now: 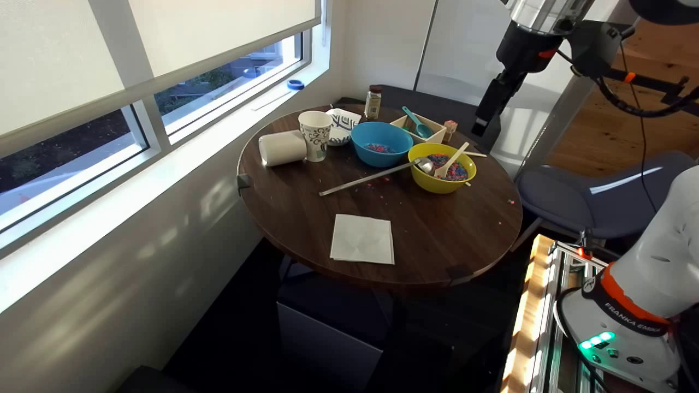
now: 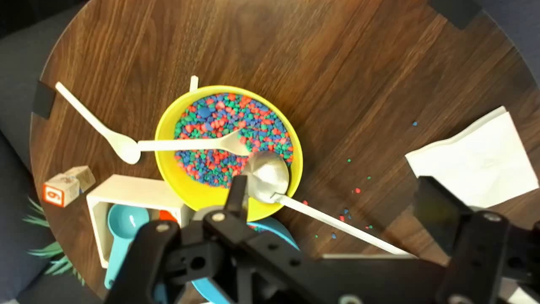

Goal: Pick up one small orange substance from the table and put it in the yellow bowl

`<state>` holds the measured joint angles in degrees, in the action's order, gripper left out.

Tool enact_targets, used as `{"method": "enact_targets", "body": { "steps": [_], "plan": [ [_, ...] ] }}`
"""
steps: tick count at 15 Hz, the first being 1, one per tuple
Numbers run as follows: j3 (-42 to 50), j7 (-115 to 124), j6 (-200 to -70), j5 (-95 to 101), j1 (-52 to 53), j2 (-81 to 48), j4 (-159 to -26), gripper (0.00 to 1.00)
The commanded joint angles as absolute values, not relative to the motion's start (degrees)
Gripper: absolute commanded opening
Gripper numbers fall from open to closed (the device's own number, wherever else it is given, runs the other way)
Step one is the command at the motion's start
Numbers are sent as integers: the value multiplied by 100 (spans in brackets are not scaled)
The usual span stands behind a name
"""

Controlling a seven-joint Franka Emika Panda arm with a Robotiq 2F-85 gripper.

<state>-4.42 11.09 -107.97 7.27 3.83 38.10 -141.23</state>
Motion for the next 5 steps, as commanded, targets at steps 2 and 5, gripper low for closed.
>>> {"method": "enact_targets", "body": {
  "steps": [2,5],
  "plan": [
    [-418,581,-10793,658,327,3847,-14007,100],
    [-362,400,-10792,648,350,3842,-13971,100]
  ]
}}
